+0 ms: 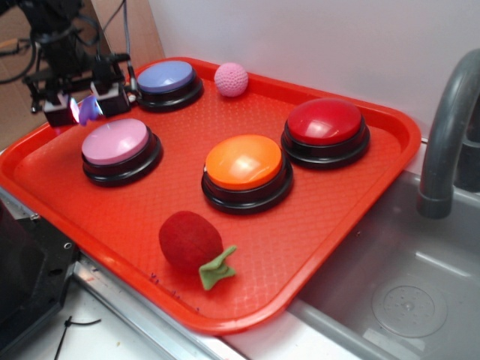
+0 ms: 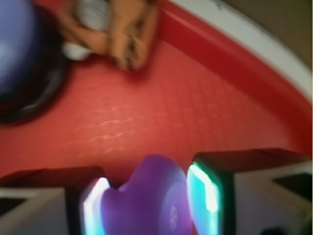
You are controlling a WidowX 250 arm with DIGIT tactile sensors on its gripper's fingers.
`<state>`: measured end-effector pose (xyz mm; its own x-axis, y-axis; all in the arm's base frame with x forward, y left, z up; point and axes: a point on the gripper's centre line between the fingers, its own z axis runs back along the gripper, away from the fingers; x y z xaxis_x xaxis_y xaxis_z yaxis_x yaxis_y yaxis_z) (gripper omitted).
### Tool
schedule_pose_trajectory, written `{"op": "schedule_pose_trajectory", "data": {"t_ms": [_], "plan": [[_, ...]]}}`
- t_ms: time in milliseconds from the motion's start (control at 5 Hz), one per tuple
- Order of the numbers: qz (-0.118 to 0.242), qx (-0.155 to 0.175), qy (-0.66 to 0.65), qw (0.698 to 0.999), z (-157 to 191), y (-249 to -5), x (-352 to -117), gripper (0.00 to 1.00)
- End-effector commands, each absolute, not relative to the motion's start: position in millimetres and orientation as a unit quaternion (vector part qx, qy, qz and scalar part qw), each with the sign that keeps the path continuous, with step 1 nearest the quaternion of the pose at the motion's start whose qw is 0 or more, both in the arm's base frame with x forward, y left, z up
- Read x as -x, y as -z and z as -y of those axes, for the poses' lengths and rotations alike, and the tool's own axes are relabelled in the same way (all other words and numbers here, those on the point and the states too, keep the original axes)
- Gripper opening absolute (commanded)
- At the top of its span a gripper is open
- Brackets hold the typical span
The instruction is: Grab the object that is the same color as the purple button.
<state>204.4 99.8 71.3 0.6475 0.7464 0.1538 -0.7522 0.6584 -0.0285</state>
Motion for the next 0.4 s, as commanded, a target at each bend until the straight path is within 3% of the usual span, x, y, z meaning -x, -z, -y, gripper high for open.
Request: {"op": "schedule_pose_trajectory", "data": {"t_ms": [0, 200], "plan": [[0.104, 0.036, -0.203, 0.973, -40.4, -148.9, -200.3, 0.0], [0.098, 0.059, -0.125, 0.985, -7.4, -163.1, -191.8, 0.0]]}}
